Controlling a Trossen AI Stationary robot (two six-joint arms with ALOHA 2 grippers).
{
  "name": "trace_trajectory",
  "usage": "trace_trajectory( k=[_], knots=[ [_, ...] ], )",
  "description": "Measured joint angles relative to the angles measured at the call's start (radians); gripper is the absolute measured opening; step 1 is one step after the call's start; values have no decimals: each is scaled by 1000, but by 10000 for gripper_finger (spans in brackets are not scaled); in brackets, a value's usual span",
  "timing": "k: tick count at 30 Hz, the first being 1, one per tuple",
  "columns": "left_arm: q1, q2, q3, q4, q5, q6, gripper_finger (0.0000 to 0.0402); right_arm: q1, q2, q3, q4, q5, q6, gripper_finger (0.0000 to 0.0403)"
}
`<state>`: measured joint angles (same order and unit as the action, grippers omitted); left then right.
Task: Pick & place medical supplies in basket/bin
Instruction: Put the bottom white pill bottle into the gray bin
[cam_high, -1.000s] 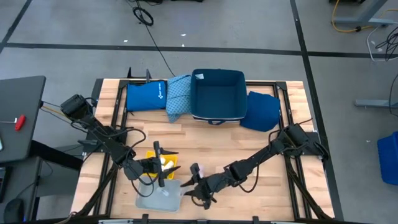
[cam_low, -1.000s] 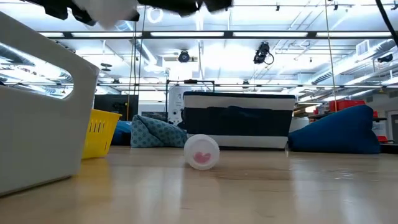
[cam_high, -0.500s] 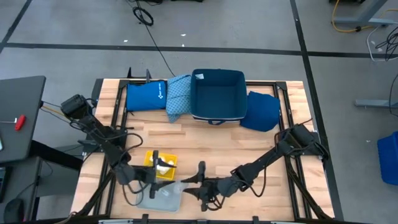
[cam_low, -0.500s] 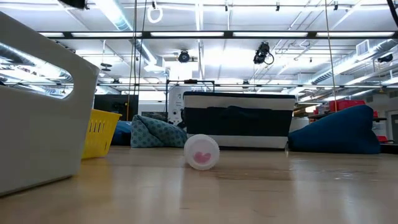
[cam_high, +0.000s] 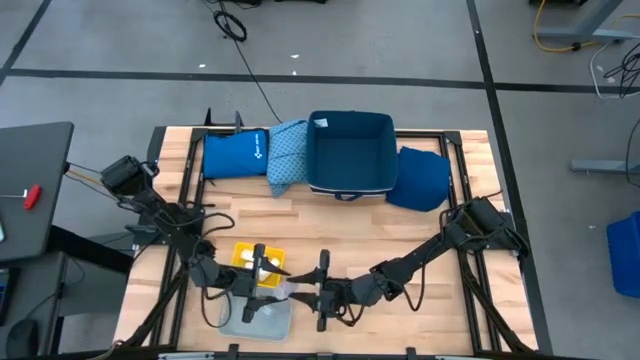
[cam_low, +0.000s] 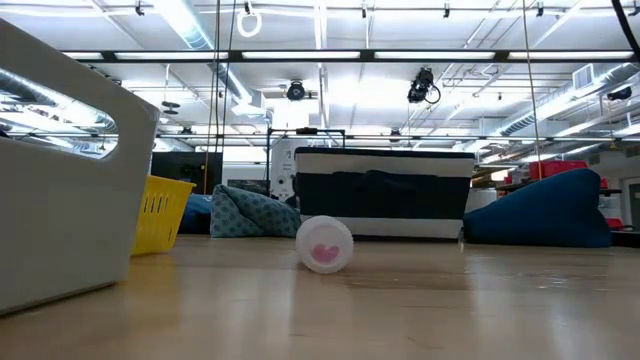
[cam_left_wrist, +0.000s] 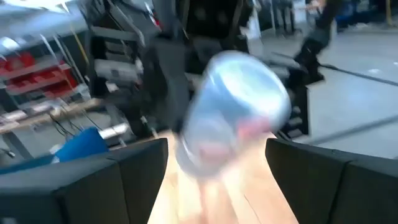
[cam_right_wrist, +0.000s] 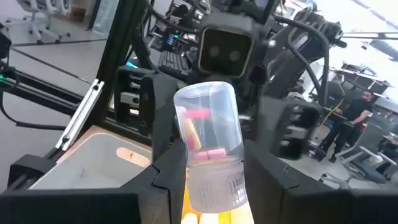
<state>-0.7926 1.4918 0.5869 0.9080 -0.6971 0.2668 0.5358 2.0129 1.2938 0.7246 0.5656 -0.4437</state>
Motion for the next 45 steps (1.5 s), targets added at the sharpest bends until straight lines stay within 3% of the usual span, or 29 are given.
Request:
trace_trajectory(
  k=[8,14,35,45],
  knots=[
    [9,98,0,278,61,180,250,-6,0,0,5,-38,-1,127],
    [9,132,-2,356,113,261,213,-2,0,0,10,-45,1,125],
    [2,137,-2,380,136,280,182,-5,-1,-7,7,-60,2,101],
    [2,137,-2,369,136,277,176,-5,-1,-8,-17,-53,-10,137]
  ],
)
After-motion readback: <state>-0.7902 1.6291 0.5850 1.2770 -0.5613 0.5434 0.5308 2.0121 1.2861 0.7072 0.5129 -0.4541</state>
